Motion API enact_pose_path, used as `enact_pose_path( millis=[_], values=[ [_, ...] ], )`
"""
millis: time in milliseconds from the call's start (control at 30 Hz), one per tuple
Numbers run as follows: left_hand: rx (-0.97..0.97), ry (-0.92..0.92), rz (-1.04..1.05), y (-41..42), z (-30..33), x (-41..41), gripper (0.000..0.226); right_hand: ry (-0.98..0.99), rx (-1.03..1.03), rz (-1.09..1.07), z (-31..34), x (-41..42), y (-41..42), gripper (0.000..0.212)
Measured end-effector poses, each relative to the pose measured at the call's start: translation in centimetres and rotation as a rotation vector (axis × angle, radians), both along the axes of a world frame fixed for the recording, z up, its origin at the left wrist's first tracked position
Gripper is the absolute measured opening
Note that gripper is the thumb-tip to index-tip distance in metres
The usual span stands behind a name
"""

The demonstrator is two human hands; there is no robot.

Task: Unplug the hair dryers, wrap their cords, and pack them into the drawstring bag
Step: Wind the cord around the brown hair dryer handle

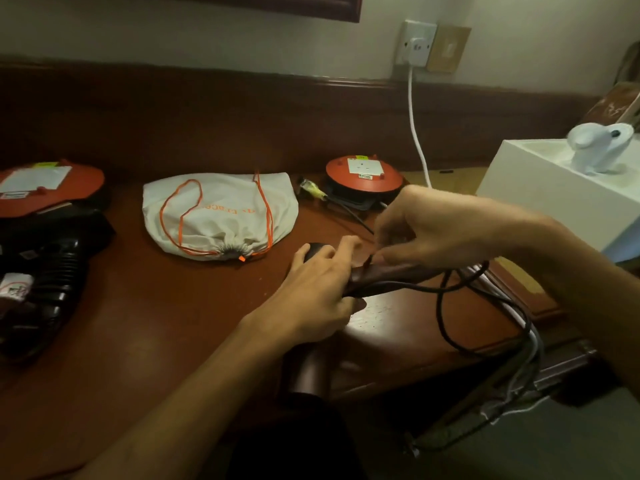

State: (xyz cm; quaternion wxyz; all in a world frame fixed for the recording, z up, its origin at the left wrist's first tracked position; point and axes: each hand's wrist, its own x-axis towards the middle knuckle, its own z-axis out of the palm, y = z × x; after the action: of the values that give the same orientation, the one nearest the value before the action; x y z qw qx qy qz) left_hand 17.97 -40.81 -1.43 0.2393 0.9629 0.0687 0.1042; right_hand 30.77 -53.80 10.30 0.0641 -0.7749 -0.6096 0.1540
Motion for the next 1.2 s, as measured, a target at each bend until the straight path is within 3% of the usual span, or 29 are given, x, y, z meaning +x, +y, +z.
enact_pose_path(
  millis=[100, 333, 533, 700, 833, 967, 1100, 1200],
  values=[
    [0.1, 0.056, -0.059, -0.3, 0.4, 0.0, 0.09, -0.003, -0.211, 0.024, 1.5, -0.3, -1.8, 0.017],
    [0.082, 0.025, -0.051, -0.5, 0.1, 0.2, 0.062, 0.144, -0.347, -0.013, 1.1, 0.8, -4.7, 0.023],
    [0.061, -0.035, 0.037, -0.4, 0.0, 0.0, 0.046, 0.036, -0.072, -0.191, 0.0, 0.0, -6.5, 0.017],
    [-0.043, -0.108, 0.087, 0.3, -0.3, 0.1, 0.041, 0.223, 0.008, -0.087, -5.9, -6.1, -6.9, 0.025],
    [-0.195, -0.155, 0.091, 0.8, -0.1, 0.0, 0.043, 0.396, -0.016, -0.073, -8.2, -5.1, -6.6, 0.019],
    [-0.336, -0.143, 0.072, 1.9, -0.1, -0.3, 0.045, 0.445, 0.097, -0.158, -10.5, -2.9, -5.6, 0.039],
    [-0.382, -0.138, 0.037, 2.4, -0.2, -1.0, 0.049, 0.453, 0.071, -0.294, -12.8, -0.8, -3.6, 0.022],
    [-0.422, -0.146, 0.01, 2.8, -0.1, -1.8, 0.052, 0.437, 0.19, -0.327, -12.0, 0.2, -2.3, 0.013]
  ],
)
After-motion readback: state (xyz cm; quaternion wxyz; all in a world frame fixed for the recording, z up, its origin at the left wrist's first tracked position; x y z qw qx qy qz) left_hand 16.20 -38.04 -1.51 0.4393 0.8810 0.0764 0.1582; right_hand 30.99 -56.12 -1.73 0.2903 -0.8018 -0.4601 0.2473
